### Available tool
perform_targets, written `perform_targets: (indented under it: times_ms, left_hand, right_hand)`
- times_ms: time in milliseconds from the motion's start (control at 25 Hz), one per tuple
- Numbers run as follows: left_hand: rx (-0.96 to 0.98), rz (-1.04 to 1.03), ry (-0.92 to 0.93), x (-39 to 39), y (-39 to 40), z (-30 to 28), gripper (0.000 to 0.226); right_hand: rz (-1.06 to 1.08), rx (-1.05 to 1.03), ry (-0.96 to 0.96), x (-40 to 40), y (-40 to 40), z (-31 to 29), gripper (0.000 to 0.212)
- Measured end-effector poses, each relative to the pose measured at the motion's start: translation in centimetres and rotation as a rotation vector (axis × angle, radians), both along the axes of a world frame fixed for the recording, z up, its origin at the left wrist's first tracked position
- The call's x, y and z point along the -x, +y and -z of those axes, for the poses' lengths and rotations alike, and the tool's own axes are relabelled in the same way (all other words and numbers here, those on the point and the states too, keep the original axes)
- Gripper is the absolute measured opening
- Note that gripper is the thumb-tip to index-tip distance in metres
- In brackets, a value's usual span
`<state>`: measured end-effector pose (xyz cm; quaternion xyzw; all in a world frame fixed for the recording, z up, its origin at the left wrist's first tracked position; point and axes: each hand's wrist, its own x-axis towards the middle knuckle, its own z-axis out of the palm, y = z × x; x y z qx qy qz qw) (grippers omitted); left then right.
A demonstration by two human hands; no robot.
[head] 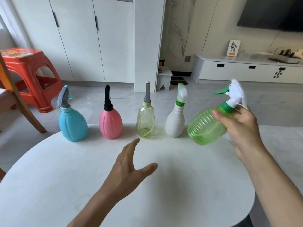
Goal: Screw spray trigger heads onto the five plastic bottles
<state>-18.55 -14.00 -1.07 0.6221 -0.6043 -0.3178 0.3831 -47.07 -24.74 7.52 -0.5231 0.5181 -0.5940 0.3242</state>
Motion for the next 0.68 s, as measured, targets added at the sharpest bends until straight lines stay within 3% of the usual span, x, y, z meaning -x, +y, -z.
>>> perform_targets:
  times_ms: [120, 280, 560, 680]
  left_hand:
    - [0.013, -0.036, -0.056, -0.4, 0.0, 0.6, 0.089]
    - [0.006, -0.069, -0.108, -0.8, -0.3, 1.3, 0.087]
    - [0.009, -0.013, -0.149, -0.8, -0.1, 1.0, 0.083]
    - [0.016, -0.037, -0.144, -0.8, 0.0, 0.7, 0.081]
  right_hand:
    - [0.166, -0.027, 0.200, 2.1, -5.8, 0.8, 0.043]
    - [0.238, -0.050, 0.331, 2.0, -11.1, 3.9, 0.042]
    - [0.102, -0.174, 0.507, 2.7, -12.6, 9.6, 0.054]
    - [0.098, -0.188, 0.566, 2.5, -12.2, 10.0, 0.069]
